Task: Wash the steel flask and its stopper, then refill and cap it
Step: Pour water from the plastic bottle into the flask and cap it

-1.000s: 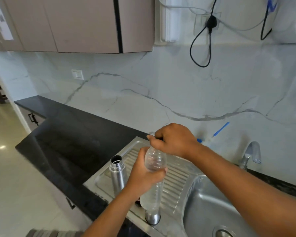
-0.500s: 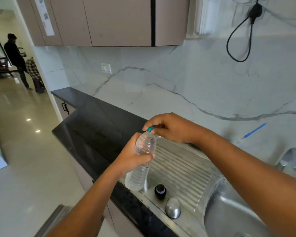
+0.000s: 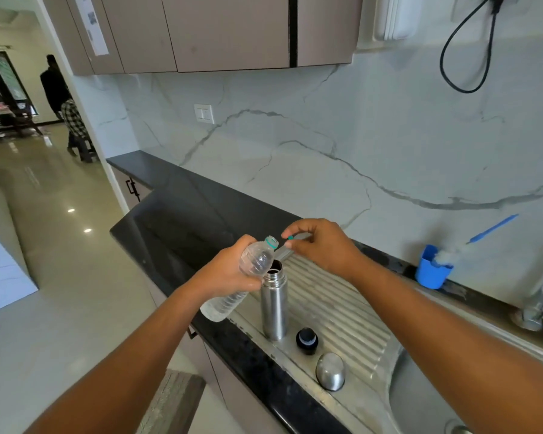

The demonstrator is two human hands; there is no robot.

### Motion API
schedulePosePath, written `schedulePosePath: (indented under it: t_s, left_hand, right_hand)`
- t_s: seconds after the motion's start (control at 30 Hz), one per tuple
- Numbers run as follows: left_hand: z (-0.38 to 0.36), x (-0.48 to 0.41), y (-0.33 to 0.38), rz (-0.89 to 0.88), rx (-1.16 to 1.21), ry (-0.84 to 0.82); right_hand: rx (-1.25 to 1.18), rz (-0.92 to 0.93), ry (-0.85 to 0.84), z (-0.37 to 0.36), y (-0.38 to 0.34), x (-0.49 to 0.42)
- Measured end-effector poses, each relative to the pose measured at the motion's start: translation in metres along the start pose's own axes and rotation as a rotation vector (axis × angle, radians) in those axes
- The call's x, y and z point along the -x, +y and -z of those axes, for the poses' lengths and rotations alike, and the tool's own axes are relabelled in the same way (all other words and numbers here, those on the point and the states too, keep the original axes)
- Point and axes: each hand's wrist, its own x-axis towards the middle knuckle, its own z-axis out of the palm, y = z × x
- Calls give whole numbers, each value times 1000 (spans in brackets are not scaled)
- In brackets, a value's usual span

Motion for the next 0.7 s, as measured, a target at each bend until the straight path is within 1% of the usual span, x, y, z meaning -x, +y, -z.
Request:
schedulePosePath:
  t_s: [0.1,0.27,0.47,0.7]
  left_hand:
    - [4,-5,-4,9,-139,-43]
    - [12,-10,-6,37,-339,-114]
    - [20,-18,-9,70,-580,-169]
    - [27,-24,-11,83,-742,-193]
  right_hand:
    - [59,-76,10,-11,23,8]
    - [74,-192,16,-26,46,16]
    - [129,-226,20,-37,55,20]
    - [166,-233,12,-37,57,20]
